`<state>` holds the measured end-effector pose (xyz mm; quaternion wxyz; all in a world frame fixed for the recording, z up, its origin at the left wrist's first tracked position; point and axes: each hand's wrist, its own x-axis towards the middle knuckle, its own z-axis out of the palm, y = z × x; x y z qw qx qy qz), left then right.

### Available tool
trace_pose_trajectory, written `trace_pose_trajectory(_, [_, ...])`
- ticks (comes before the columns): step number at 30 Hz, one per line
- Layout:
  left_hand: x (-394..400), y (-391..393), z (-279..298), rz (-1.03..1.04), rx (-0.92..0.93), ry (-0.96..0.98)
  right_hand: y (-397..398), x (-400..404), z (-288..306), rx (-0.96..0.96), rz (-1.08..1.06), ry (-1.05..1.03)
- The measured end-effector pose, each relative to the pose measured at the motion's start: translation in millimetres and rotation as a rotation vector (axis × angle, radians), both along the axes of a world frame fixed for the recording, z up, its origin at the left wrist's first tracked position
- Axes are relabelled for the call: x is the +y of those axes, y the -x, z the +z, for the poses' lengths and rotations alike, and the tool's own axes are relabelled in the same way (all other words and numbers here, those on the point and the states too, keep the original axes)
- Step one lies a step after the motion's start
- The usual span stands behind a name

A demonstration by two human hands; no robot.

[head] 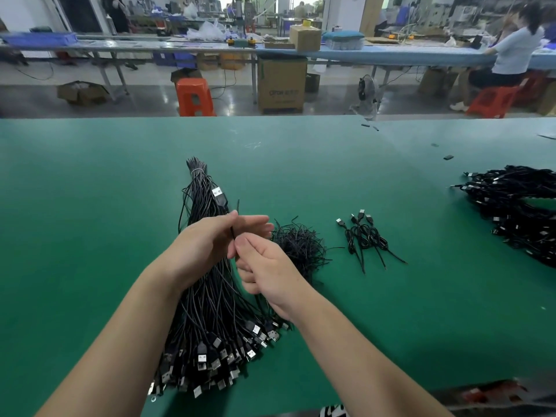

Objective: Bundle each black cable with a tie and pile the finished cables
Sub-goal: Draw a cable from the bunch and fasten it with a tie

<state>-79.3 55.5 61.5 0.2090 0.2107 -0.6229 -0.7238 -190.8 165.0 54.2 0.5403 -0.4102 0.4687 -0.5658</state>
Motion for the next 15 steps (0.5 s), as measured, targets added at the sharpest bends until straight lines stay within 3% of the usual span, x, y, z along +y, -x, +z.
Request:
trace_pose_trajectory(2, [3.1,5.2,1.7,0.06,0.029,0.095,0.0,1.4,-3.7,-0.056,0.028,-0.022])
trace_pose_trajectory(4, [4.9,10.9,9.4,0.206,0.225,0.042,-0.8,3.2,-10.4,-0.112,0.089,-0.067])
trace_pose_trajectory(6, [-0.9,4.5,24.9,0.233,0.52,-0.21,-1.0,4.9,-18.2,-0.175,0.126,-0.119])
trace_pose_trajectory(8, [-6.2,-9.8,43.2,-0.046,0.721,-0.557,1.6,5.1,-24.4,-0.294,0.121,-0.15])
trace_pose_trajectory(9, [-3.6,-15.1,50.5,-0.229,0.693,-0.658,3.8,4.0,-26.2,-0.376,0.112,-0.159])
trace_pose_trajectory(10, [-1.1,-18.9,53.5,-0.399,0.59,-0.627,6.2,2.2,-26.7,-0.455,0.1,-0.166])
trace_pose_trajectory(13, [5.7,-24.2,50.5,-0.493,-0.052,-0.048,15.0,-4.7,-25.1,-0.498,0.037,-0.167])
trace_pose_trajectory(15, [7.1,-23.6,42.1,-0.47,-0.408,0.142,20.5,-8.0,-23.5,-0.4,-0.005,-0.146])
